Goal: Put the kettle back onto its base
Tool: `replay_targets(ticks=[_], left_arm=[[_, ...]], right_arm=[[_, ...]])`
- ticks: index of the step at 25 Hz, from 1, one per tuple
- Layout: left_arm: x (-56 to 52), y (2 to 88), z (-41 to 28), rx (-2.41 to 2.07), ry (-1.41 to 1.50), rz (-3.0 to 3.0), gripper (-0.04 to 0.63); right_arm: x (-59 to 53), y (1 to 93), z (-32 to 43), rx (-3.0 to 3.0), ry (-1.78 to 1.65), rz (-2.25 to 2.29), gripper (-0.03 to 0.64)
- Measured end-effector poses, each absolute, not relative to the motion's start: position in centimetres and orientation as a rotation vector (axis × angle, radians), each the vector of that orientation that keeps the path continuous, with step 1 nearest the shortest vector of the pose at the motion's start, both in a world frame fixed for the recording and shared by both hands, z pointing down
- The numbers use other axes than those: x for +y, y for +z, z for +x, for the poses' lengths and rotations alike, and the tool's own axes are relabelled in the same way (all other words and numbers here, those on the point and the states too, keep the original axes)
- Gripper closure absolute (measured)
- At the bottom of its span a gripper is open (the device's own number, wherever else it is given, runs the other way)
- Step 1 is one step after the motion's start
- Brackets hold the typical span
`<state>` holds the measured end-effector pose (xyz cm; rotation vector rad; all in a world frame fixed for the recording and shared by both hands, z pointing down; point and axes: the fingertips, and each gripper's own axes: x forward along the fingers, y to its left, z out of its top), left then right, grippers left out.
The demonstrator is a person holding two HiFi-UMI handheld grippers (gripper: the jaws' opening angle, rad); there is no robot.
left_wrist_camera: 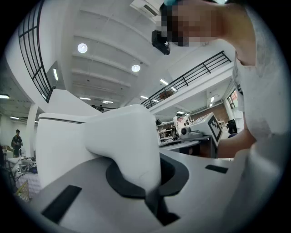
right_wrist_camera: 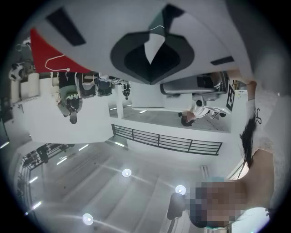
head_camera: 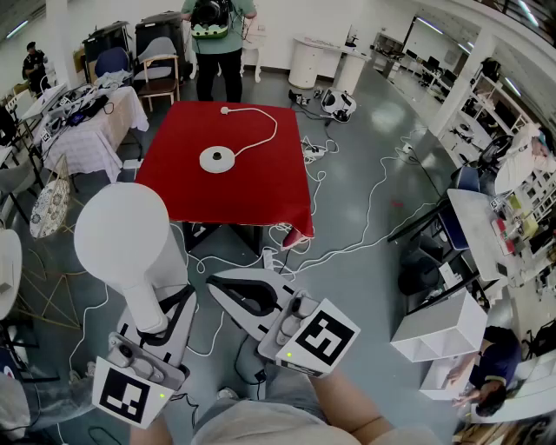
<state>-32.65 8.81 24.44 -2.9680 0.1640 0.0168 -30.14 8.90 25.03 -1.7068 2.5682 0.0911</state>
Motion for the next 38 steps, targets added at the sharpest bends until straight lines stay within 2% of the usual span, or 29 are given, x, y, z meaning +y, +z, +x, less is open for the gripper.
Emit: replay_targets(ticks=[25, 31, 38], left_arm=[[11.6, 23.9, -35.5, 0.134, 0.076, -2.968, 0.589], [12.2, 23.9, -32.7, 0.182, 0.074, -2.95, 0.589], [13.5, 22.3, -26.2, 0.297, 0.152, -2.919, 0.589]], right_arm=[[13.2, 24.6, -32.7, 2.586, 0.193, -1.783, 0.609], [13.7, 26.0, -29.6, 2.609, 0.147, -1.817, 0.609], [14.7, 24.8, -23.0, 2.685, 0.18, -1.698, 0.609]])
